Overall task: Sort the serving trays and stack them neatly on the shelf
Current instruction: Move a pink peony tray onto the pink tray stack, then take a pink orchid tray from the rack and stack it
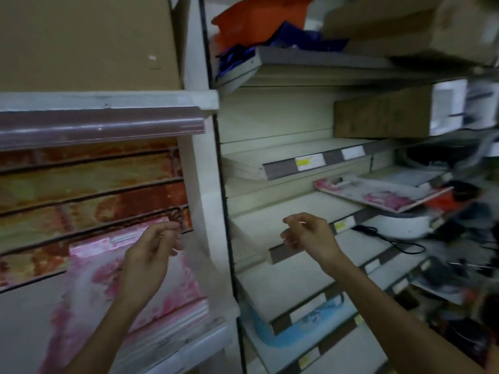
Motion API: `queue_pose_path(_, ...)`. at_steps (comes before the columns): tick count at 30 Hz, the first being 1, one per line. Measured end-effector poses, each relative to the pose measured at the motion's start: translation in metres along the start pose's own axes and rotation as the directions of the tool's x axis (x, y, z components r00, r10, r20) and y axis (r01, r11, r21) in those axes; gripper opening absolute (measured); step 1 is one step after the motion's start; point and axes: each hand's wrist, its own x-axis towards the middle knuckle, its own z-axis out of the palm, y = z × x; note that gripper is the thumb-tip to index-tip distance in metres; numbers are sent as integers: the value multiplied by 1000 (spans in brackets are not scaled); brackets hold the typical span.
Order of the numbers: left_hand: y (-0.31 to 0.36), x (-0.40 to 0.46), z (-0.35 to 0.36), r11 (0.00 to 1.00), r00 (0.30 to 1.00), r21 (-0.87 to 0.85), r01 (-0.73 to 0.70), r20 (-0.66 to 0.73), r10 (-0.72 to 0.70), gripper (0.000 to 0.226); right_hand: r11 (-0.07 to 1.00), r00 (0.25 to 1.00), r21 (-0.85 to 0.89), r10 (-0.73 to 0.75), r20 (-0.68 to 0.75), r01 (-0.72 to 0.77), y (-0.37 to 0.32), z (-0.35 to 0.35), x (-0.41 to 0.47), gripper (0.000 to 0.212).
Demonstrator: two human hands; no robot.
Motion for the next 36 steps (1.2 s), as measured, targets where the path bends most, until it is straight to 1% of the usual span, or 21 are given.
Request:
queue_pose_path(8,39,11,153,988,993,-155,-10,119,29,28,1000,994,-20,-20,-104,18,8,-157,9,16)
queue_pose_path(14,66,1,267,987,976,-161,20,217,16,26,999,986,-43,-8,-169,1,15,-256,17,20)
queue_pose_path(21,82,-4,379,985,944,-168,38,329,20,17,999,968,-47,13,-249,-25,19,-339,38,17)
queue_pose_path(23,82,-1,410,990,927,-144,3,373,51,13,998,964,-53,2,-268,-17,21,-359,49,18)
queue_pose_path(25,80,4,443,993,907,-100,-66,409,102,11,997,957,-73,-15,-290,-7,25,-378,64,19)
queue_pose_path(30,64,19,529,964,832,-55,-258,494,251,17,991,945,-137,-39,-324,-5,35,-425,109,19)
queue_pose_path(34,53,39,585,942,782,23,-334,565,264,35,987,941,-161,-37,-337,-19,42,-458,150,19)
queue_pose_path(36,49,49,606,925,756,66,-374,600,263,37,982,936,-186,-34,-350,-34,44,-470,169,19)
